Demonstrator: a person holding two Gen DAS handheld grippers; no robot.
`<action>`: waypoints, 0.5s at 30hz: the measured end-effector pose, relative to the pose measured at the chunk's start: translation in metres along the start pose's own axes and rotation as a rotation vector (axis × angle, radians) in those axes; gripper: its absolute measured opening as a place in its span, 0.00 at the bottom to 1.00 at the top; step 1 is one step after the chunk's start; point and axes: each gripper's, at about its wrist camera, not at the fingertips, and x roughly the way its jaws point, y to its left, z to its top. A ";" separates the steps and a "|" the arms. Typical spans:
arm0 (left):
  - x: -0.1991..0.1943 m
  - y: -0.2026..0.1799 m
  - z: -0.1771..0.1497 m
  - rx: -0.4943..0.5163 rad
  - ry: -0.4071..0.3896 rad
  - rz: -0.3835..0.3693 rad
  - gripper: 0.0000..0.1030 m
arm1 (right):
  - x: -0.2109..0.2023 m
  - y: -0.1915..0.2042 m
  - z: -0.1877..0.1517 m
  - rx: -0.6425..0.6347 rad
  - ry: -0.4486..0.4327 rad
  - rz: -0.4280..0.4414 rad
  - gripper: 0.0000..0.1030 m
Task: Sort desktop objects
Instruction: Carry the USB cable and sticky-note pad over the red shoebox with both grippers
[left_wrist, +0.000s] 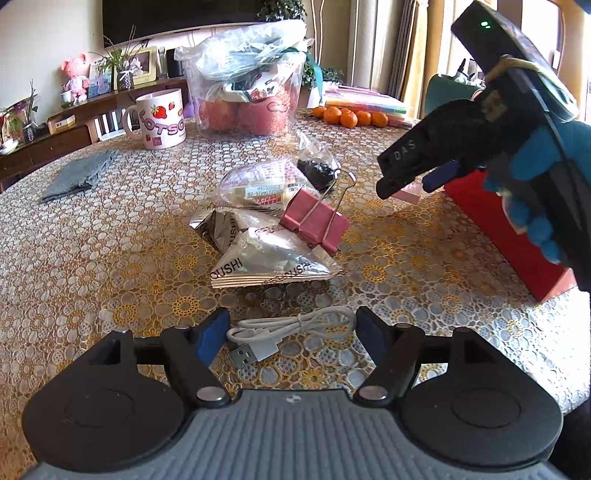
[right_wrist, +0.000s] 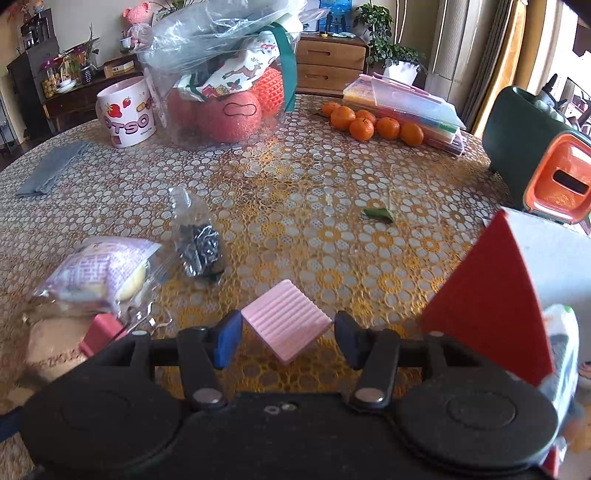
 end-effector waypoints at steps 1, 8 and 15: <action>-0.002 -0.001 0.000 0.002 -0.003 -0.001 0.72 | -0.005 0.000 -0.002 0.001 -0.002 0.002 0.53; -0.024 -0.009 0.006 0.018 -0.038 -0.006 0.72 | -0.043 -0.003 -0.014 0.001 -0.029 0.022 0.53; -0.047 -0.023 0.013 0.050 -0.061 -0.032 0.72 | -0.080 -0.010 -0.023 0.009 -0.056 0.063 0.53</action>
